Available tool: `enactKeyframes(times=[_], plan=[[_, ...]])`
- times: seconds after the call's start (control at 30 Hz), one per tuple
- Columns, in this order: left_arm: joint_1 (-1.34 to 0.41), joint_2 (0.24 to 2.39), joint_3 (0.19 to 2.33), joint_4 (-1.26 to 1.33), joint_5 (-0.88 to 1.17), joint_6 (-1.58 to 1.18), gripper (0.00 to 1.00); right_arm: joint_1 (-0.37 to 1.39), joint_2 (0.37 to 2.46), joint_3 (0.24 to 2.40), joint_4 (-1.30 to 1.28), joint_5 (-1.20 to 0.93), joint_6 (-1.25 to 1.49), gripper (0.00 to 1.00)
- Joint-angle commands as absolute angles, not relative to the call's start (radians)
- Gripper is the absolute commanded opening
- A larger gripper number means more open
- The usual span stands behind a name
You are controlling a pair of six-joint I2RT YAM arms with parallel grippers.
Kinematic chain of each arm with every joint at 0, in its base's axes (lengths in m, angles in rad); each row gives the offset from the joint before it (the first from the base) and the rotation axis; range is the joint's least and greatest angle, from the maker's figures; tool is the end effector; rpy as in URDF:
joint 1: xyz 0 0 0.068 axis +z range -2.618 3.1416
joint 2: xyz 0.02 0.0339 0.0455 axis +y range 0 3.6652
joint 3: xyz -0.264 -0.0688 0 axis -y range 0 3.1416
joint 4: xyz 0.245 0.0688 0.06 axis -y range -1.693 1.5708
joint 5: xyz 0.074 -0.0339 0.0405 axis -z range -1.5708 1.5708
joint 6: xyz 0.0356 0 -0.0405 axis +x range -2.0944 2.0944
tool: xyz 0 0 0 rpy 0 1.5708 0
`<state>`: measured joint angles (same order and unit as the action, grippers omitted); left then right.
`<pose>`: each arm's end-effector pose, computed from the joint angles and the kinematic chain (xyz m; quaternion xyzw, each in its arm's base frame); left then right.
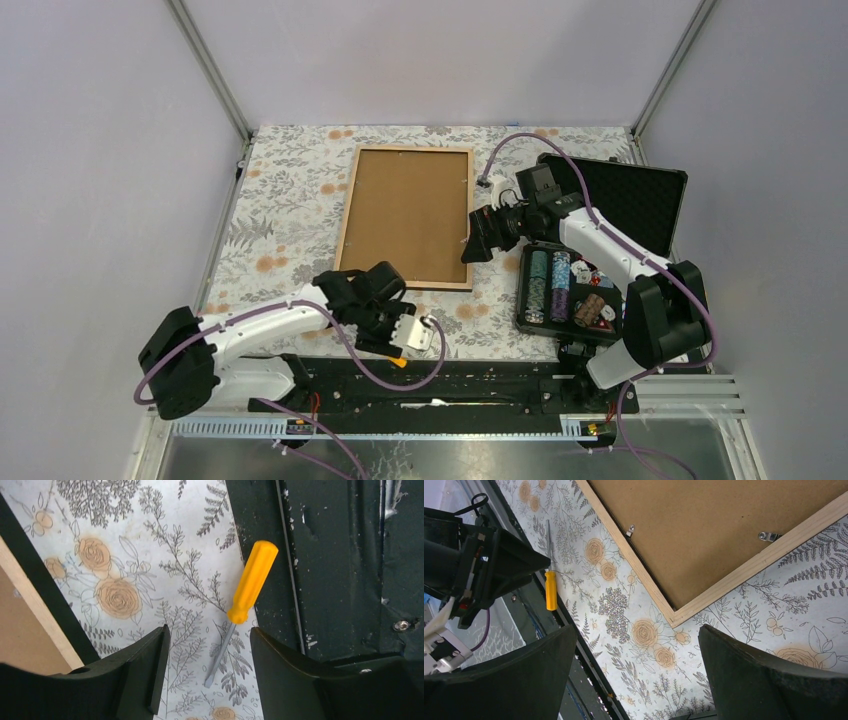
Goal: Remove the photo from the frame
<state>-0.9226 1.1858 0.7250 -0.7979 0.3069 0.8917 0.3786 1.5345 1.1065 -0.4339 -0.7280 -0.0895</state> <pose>0.1122 -0.1660 0.2003 0.7837 0.5826 -0.1533 0.1512 0.2920 0.1417 0.2539 -0.3234 0.8238 0.3771 0.2729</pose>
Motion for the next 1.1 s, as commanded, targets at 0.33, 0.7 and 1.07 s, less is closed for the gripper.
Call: enactKeyframes(times=[0.33, 0.7, 1.07], plan=[[-1.02, 1.298, 0.614, -0.621, 0.246, 0.855, 0.6, 0.371, 1.529, 1.109, -0.433, -0.781, -0.092, 1.0], [-0.987, 1.256, 0.636, -0.591, 0.278, 0.802, 0.09, 0.371, 1.59, 1.157, -0.433, -0.828, -0.082, 1.0], [-0.637, 1.106, 0.851, -0.477, 0.484, 0.51, 0.0, 0.387, 1.534, 1.158, -0.241, -0.975, 0.143, 1.0]])
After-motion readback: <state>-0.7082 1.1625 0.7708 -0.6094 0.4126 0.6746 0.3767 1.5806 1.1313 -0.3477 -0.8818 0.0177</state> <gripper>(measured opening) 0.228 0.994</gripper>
